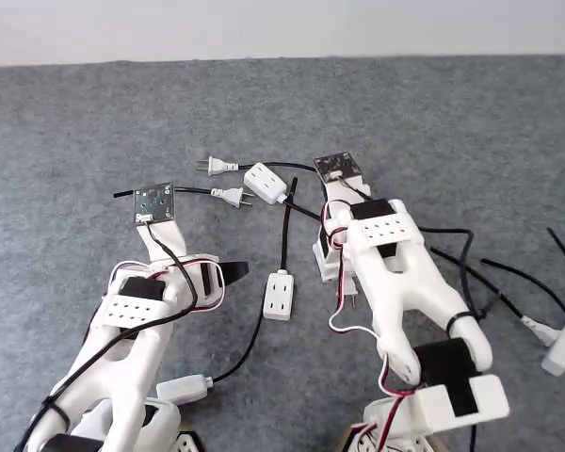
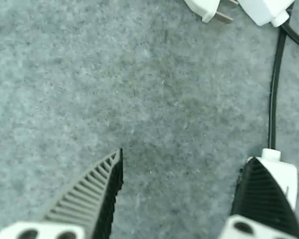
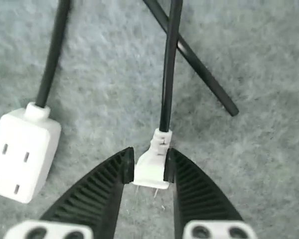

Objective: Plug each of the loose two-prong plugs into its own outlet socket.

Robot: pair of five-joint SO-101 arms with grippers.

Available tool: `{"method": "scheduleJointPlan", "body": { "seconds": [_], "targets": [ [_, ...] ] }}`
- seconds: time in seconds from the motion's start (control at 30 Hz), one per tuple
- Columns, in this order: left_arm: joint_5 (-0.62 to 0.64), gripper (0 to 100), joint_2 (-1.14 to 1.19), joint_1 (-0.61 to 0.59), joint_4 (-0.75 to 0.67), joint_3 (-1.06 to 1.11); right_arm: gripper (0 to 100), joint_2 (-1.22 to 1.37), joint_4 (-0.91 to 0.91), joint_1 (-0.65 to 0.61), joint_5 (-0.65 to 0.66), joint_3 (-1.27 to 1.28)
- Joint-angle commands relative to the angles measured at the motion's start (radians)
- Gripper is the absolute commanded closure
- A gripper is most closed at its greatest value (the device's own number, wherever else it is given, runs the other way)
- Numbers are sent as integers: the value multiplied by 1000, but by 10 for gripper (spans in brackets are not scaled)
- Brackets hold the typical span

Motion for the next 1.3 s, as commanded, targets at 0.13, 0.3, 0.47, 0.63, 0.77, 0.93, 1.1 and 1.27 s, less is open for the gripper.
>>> {"method": "scheduleJointPlan", "body": {
  "seconds": [0.13,0.3,0.47,0.63,0.77,0.93,1.1,1.27],
  "targets": [
    [-9,644,-23,-3,-26,-8,887,-2,-33,8,-9,-14],
    [-9,644,-25,-3,-26,-8,887,7,-76,31,-11,-9],
    [-9,644,-23,-2,-26,-7,887,7,-90,42,-48,-6],
    [-9,644,-23,-2,-26,-7,887,51,-88,38,-48,-14],
    [-9,644,-23,-2,-26,-7,887,74,-82,39,-51,-34],
    [-9,644,-21,0,-26,-7,894,74,-87,42,-52,-34],
    [-9,644,-21,-2,-26,-7,972,74,-88,41,-49,-35],
    [-9,644,-21,0,-26,-7,930,76,-88,41,-48,-37]
  ]
}}
